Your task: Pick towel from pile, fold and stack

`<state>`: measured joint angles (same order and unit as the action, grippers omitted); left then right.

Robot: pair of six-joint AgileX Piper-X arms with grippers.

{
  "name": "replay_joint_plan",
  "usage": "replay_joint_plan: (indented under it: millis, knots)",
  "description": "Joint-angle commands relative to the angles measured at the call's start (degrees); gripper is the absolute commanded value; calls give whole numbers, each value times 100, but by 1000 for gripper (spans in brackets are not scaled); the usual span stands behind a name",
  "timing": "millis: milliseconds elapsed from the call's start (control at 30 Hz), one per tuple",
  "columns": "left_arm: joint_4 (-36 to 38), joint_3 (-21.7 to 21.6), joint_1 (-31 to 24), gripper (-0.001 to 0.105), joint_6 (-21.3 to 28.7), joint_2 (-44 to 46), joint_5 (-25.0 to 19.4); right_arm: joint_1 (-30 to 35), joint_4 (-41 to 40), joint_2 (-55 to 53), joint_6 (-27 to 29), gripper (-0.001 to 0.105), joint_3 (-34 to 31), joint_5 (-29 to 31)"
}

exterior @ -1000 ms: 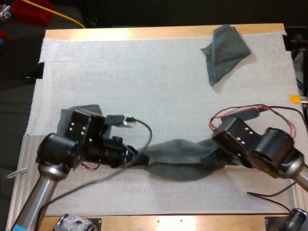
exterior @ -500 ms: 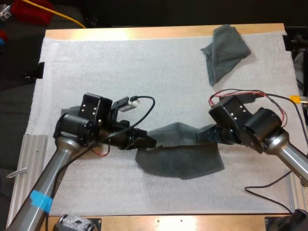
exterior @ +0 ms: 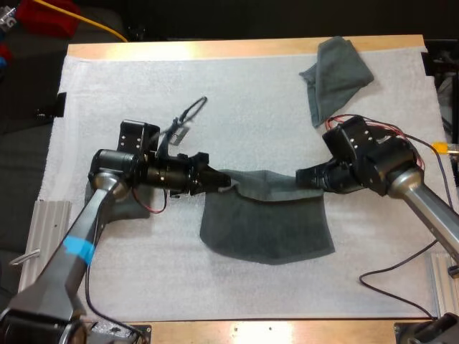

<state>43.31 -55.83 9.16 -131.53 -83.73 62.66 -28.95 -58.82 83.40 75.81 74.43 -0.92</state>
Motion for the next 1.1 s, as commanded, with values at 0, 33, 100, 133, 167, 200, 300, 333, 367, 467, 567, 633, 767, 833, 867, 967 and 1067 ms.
replay_joint_plan:
  millis: [0, 33, 100, 133, 167, 200, 300, 333, 367, 467, 567, 633, 767, 833, 867, 967, 1067]
  knots:
    - [-205, -3, 14, 0, -112, -137, 230, 97, 83, 96, -138, 1, 18, -215]
    - [-268, -3, 14, 0, -165, -212, 255, 132, 124, 143, -169, 1, 18, -291]
    - [-470, -3, 14, 0, -409, -475, 345, 217, 292, 317, -438, 1, 18, -543]
    - [-521, -3, 14, 0, -492, -549, 364, 240, 328, 346, -512, 1, 18, -589]
    - [-638, -3, 14, 0, -597, -677, 405, 283, 399, 424, -664, 1, 18, -668]
    - [-776, -3, 14, 0, -749, -807, 421, 326, 466, 474, -796, 1, 18, -710]
    - [-1110, -3, 14, 0, -1045, -1070, 421, 421, 678, 633, -1176, 1, 18, -786]
    - [-1192, -3, 14, 0, -1127, -1128, 434, 443, 721, 656, -1209, 1, 18, -813]
    - [-1357, -3, 14, 0, -1298, -1232, 470, 482, 810, 705, -1306, 1, 18, -859]
    - [-1767, -3, 14, 0, -1738, -1436, 541, 574, 1005, 838, -1570, 1, 18, -959]
    - [-2118, -3, -53, 0, -2100, -1592, 541, 665, 1098, 990, -1832, 1, 18, -1091]
    - [-2255, -3, -134, 2, -2268, -1649, 507, 722, 1186, 1086, -1964, 1, 18, -1184]
    - [-2428, -3, -498, 35, -2639, -1746, 451, 832, 1514, 1230, -2233, 1, 13, -1297]
    - [-2426, -3, -606, 51, -2651, -1743, 405, 837, 1656, 1229, -2330, 2, 13, -1304]
    - [-2444, -3, -686, 63, -2704, -1743, 405, 837, 1759, 1229, -2425, 4, 13, -1305]
    - [-2475, -3, -801, 70, -2728, -1743, 452, 837, 2002, 1229, -2485, 17, 13, -1307]
    - [-3096, -3, -918, 69, -3239, -1743, 678, 837, 2476, 1229, -2483, 54, 13, -1355]
